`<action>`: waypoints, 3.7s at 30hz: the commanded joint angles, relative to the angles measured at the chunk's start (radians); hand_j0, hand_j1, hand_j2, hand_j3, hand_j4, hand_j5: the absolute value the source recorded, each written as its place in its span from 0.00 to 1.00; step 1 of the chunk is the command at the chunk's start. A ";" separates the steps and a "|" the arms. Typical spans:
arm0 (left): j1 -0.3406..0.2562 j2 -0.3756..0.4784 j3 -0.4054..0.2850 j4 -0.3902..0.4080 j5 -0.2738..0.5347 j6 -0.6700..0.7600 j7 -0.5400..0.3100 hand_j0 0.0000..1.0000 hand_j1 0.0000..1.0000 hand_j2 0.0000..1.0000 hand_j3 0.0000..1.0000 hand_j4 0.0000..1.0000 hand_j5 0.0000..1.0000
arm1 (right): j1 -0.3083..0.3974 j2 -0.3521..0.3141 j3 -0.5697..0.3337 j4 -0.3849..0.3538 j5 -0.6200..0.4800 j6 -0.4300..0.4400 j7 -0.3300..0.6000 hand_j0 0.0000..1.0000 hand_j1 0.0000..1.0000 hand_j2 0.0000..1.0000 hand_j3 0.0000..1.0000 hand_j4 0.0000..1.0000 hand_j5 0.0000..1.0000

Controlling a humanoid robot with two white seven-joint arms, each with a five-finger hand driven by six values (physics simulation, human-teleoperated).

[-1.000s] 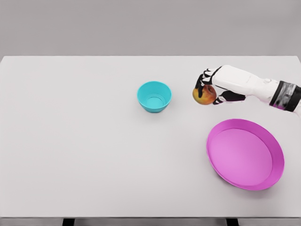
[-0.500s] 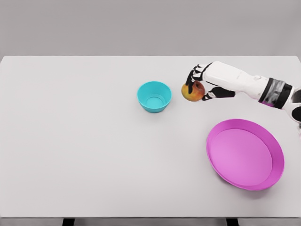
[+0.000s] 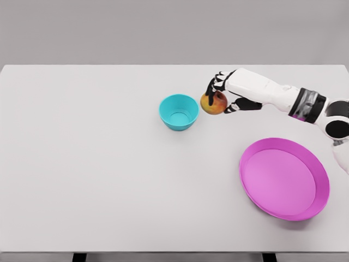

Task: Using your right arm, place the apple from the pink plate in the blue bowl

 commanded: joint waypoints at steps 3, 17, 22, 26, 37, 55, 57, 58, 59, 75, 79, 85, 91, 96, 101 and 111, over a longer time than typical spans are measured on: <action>0.000 0.000 0.000 0.000 0.000 0.000 0.000 1.00 1.00 1.00 1.00 1.00 1.00 | -0.002 0.022 -0.001 0.006 -0.001 0.003 -0.001 0.38 0.38 0.38 0.38 0.38 0.38; 0.000 0.000 0.000 0.000 0.000 0.000 0.000 1.00 1.00 1.00 1.00 1.00 1.00 | -0.034 0.077 0.021 0.055 0.022 0.003 -0.001 0.38 0.38 0.38 0.38 0.38 0.38; 0.000 0.000 0.000 0.000 0.000 0.000 0.000 1.00 1.00 1.00 1.00 1.00 1.00 | -0.049 0.089 0.045 0.063 0.030 0.003 -0.001 0.38 0.38 0.38 0.38 0.38 0.38; 0.000 0.000 0.000 0.000 0.000 0.000 0.000 1.00 1.00 1.00 1.00 1.00 1.00 | -0.058 0.097 0.047 0.063 0.032 0.003 -0.001 0.38 0.38 0.38 0.38 0.38 0.38; 0.000 0.000 0.000 0.000 0.000 0.000 0.000 1.00 1.00 1.00 1.00 1.00 1.00 | -0.071 0.119 0.049 0.077 0.033 0.003 -0.001 0.38 0.38 0.38 0.38 0.38 0.38; 0.000 0.000 0.000 0.000 0.000 0.000 0.000 1.00 1.00 1.00 1.00 1.00 1.00 | -0.072 0.160 0.049 0.104 0.068 0.003 -0.002 0.39 0.39 0.39 0.39 0.39 0.39; 0.000 0.000 0.000 0.000 0.000 0.000 0.000 1.00 1.00 1.00 1.00 1.00 1.00 | -0.081 0.165 0.049 0.109 0.068 0.003 -0.002 0.39 0.39 0.39 0.39 0.39 0.39; 0.000 0.000 0.000 0.000 0.000 0.000 0.000 1.00 1.00 1.00 1.00 1.00 1.00 | -0.083 0.165 0.049 0.115 0.068 0.003 -0.002 0.39 0.39 0.39 0.39 0.39 0.39; 0.000 0.000 0.000 0.000 0.000 0.000 0.000 1.00 1.00 1.00 1.00 1.00 1.00 | -0.083 0.165 0.049 0.121 0.068 0.003 -0.002 0.39 0.39 0.39 0.39 0.39 0.39; 0.000 0.000 0.000 0.000 0.000 0.000 0.000 1.00 1.00 1.00 1.00 1.00 1.00 | -0.098 0.185 0.047 0.140 0.073 0.003 -0.002 1.00 1.00 1.00 1.00 1.00 1.00; 0.000 0.000 0.000 0.000 0.000 0.000 0.000 1.00 1.00 1.00 1.00 1.00 1.00 | -0.100 0.177 0.042 0.136 0.072 0.003 -0.002 1.00 1.00 1.00 1.00 1.00 1.00; 0.000 0.000 0.000 0.000 0.000 0.000 0.000 1.00 1.00 1.00 1.00 1.00 1.00 | -0.097 0.171 0.039 0.101 0.072 0.003 -0.002 1.00 1.00 1.00 1.00 1.00 1.00; 0.000 0.000 0.000 0.000 0.000 0.000 0.000 1.00 1.00 1.00 1.00 1.00 1.00 | -0.068 0.002 -0.050 0.058 0.061 0.003 0.001 1.00 1.00 1.00 1.00 1.00 1.00; 0.000 0.000 0.000 0.000 0.000 0.000 0.000 1.00 1.00 1.00 1.00 1.00 1.00 | 0.024 -0.038 -0.201 0.063 0.055 0.003 0.127 1.00 1.00 1.00 1.00 1.00 1.00; 0.000 0.000 0.000 0.000 0.000 0.000 0.000 1.00 1.00 1.00 1.00 1.00 1.00 | 0.110 0.016 -0.317 0.058 0.030 0.003 0.127 1.00 1.00 1.00 1.00 1.00 1.00; 0.000 0.000 0.000 0.000 0.000 0.000 0.000 1.00 1.00 1.00 1.00 1.00 1.00 | 0.233 -0.022 -0.405 0.066 0.032 0.003 0.127 1.00 1.00 1.00 1.00 1.00 1.00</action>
